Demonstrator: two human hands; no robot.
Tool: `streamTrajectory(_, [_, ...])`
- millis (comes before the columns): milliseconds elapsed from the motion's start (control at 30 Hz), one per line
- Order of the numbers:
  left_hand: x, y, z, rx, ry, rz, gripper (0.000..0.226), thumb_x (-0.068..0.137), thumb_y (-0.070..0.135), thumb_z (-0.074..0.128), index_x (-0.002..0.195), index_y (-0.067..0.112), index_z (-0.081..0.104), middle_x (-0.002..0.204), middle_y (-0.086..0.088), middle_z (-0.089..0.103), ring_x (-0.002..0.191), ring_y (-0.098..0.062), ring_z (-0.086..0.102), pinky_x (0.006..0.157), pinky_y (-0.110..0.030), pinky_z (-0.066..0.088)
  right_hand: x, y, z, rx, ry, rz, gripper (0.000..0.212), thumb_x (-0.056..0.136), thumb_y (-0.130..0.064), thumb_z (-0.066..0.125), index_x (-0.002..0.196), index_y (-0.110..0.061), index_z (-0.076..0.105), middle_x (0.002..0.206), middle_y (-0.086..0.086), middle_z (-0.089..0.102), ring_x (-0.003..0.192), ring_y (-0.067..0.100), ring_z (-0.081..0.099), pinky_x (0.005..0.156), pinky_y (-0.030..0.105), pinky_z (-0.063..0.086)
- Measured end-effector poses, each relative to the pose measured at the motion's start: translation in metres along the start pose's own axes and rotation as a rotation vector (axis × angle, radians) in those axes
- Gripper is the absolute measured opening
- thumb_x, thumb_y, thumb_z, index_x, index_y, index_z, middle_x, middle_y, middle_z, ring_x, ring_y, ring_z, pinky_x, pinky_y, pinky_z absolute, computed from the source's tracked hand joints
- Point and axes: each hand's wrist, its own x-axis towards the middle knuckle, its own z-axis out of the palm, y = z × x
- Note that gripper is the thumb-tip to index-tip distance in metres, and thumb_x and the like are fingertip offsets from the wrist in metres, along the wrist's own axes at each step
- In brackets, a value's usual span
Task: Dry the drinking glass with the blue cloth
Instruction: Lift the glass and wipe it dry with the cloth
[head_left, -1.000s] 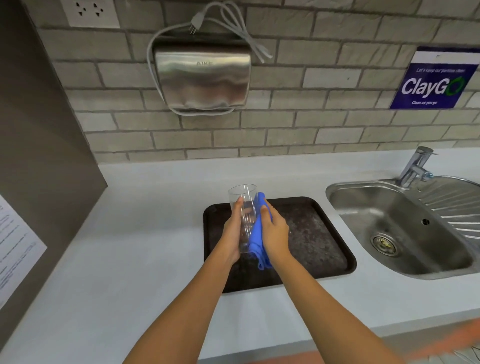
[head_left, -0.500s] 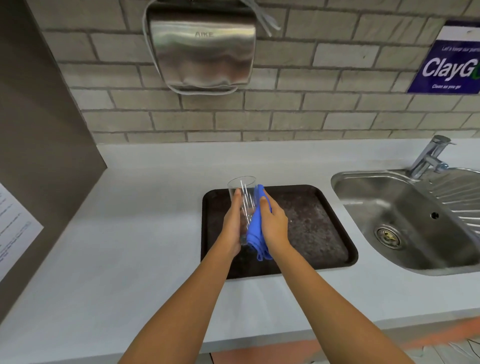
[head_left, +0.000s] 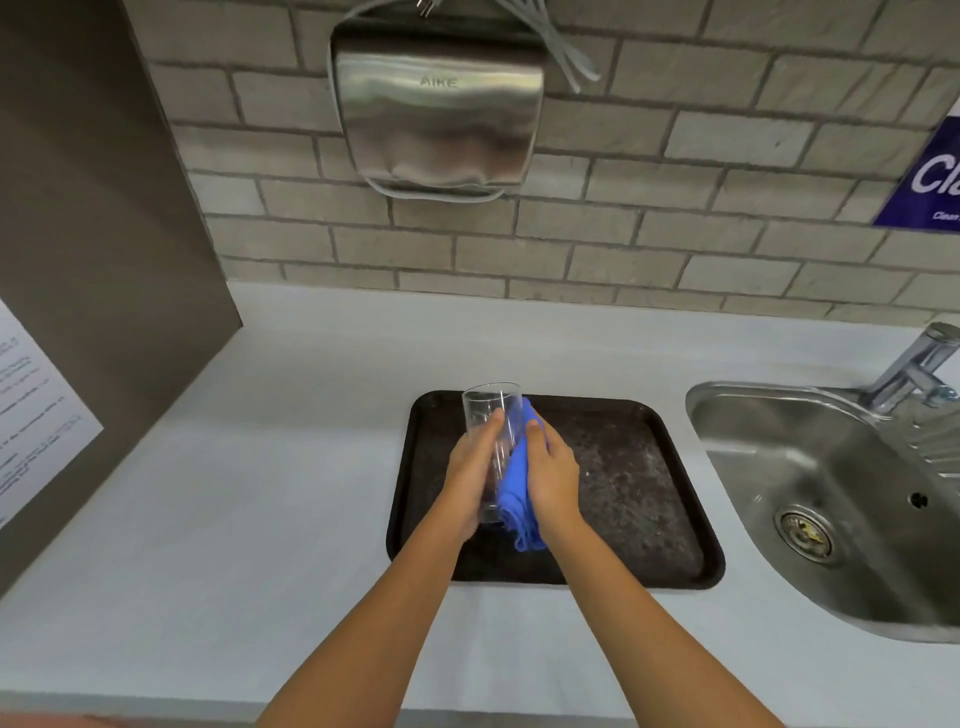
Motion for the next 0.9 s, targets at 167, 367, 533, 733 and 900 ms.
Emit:
streamTrajectory(167, [0.002, 0.006, 0.000, -0.094, -0.004, -0.067, 0.054, 0.088, 0.061, 0.059, 0.112, 0.015, 0.075, 0.108, -0.014, 0.078, 0.096, -0.027, 0.075, 0.076, -0.037, 0.061, -0.008, -0.005, -0.002, -0.021, -0.058, -0.024, 0.033, 0.101, -0.035, 0.044, 0.131, -0.031, 0.057, 0.133, -0.002, 0.061, 0.115, 0.012, 0.059, 0.099, 0.028, 0.049])
streamTrajectory(367, [0.012, 0.011, -0.006, -0.113, -0.020, -0.018, 0.048, 0.085, 0.060, 0.062, 0.093, 0.017, 0.082, 0.100, -0.015, 0.079, 0.086, -0.025, 0.077, 0.069, -0.032, 0.062, -0.019, 0.005, -0.005, -0.134, -0.107, -0.256, 0.038, 0.100, -0.036, 0.045, 0.138, -0.037, 0.047, 0.144, -0.018, 0.042, 0.126, -0.002, 0.045, 0.097, 0.004, 0.038])
streamTrajectory(533, [0.014, 0.015, 0.012, -0.001, 0.057, -0.033, 0.054, 0.085, 0.067, 0.056, 0.101, 0.020, 0.077, 0.098, -0.006, 0.080, 0.090, -0.023, 0.077, 0.071, -0.035, 0.060, 0.013, -0.006, -0.013, 0.253, -0.068, 0.318, 0.031, 0.096, -0.036, 0.051, 0.113, -0.017, 0.069, 0.085, 0.004, 0.078, 0.077, 0.021, 0.075, 0.074, 0.038, 0.061])
streamTrajectory(733, [0.017, 0.027, 0.020, 0.269, 0.144, 0.256, 0.045, 0.097, 0.054, 0.050, 0.128, 0.024, 0.063, 0.091, 0.008, 0.071, 0.085, -0.006, 0.068, 0.069, -0.015, 0.050, -0.001, 0.004, -0.002, 0.048, 0.039, 0.005, 0.033, 0.100, -0.040, 0.043, 0.132, -0.045, 0.050, 0.123, -0.004, 0.065, 0.100, 0.004, 0.064, 0.089, 0.026, 0.053])
streamTrajectory(900, [0.017, 0.027, 0.006, 0.280, 0.093, 0.242, 0.040, 0.080, 0.060, 0.070, 0.104, 0.028, 0.069, 0.094, 0.005, 0.076, 0.086, -0.010, 0.074, 0.064, -0.015, 0.054, -0.023, 0.005, 0.018, -0.325, 0.051, -0.356, 0.044, 0.102, -0.032, 0.041, 0.145, -0.039, 0.032, 0.148, -0.014, 0.037, 0.114, -0.004, 0.050, 0.096, 0.016, 0.044])
